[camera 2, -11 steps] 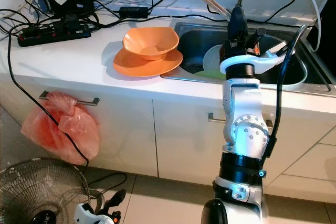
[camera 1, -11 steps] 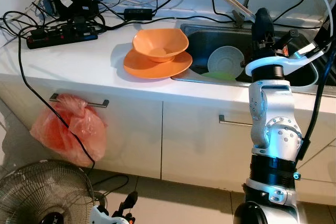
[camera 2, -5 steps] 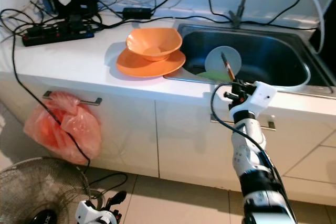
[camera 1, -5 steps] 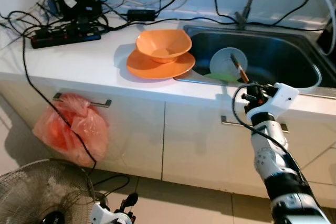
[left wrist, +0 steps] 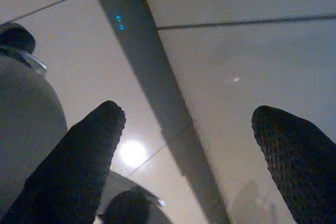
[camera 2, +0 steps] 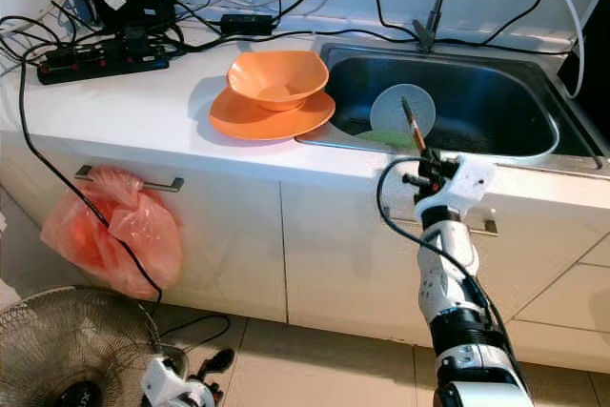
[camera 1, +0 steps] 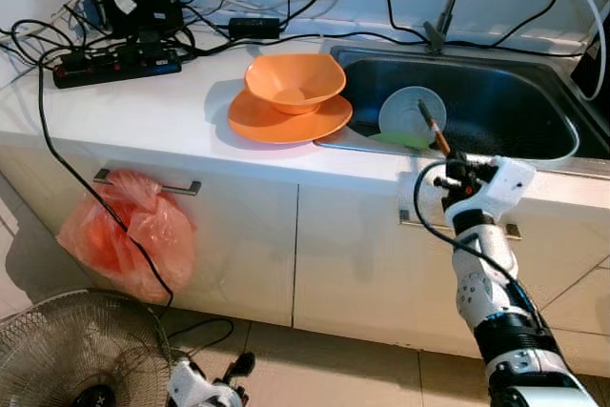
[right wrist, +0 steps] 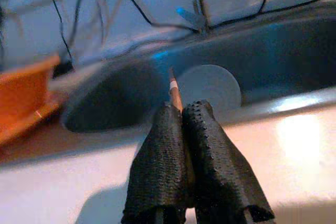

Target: Kitchen organization

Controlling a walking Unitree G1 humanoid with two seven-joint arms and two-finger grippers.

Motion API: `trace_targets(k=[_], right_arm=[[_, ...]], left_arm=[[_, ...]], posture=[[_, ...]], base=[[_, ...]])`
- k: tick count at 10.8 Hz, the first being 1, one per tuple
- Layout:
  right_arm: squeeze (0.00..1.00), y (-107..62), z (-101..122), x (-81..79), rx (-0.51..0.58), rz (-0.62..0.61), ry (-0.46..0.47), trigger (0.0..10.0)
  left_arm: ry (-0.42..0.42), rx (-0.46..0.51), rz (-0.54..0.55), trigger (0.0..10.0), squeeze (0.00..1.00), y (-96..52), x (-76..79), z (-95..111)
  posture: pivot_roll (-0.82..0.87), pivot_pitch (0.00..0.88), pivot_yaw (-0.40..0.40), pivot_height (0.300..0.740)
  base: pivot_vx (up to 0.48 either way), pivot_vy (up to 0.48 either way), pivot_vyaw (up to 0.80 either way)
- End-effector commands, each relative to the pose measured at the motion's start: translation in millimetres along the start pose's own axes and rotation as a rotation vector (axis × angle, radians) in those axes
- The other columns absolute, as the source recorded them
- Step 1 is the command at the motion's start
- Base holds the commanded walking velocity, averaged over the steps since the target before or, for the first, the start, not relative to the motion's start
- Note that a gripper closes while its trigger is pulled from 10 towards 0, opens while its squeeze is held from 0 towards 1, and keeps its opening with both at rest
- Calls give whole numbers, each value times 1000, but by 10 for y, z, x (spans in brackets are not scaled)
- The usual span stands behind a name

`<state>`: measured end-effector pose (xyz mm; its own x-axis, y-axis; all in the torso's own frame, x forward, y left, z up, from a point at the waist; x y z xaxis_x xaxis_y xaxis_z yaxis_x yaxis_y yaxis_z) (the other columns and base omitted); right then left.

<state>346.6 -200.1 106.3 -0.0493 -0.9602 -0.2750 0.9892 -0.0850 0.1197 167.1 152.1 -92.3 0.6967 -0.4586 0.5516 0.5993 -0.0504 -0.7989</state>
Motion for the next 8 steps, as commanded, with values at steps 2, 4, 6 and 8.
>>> trace_targets(k=[2,4,6,8], right_arm=[[0,30,32,4,25,-4,-14,10000],[0,31,30,3,27,-6,-14,10000],[0,33,16,22,33,-12,-20,10000],[0,33,12,25,31,-14,-18,10000]], left_arm=[[1233,64,-76,10000,0,57,85,215],[1237,63,-77,10000,0,58,86,217],[1243,69,-87,10000,0,57,93,214],[1244,70,-90,10000,0,59,97,215]], posture=[[96,175,-70,740],[95,176,-69,740],[93,181,-69,740],[94,183,-69,740]], base=[[0,0,0],[0,0,0],[0,0,0],[0,0,0]])
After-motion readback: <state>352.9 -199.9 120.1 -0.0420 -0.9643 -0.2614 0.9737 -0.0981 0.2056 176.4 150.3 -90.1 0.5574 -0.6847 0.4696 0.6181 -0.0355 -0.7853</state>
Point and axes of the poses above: a point about 5 cm out from each wrist's last joint towards the gripper, its own y axis pointing out of the wrist towards the gripper, its own z axis along the axis of the wrist's last joint, x = y × z, the point moved 1 cm from there along y, pointing out of the wrist towards the gripper, and after that the axes turned 2 degrees about -y, right-handed, at the moved point
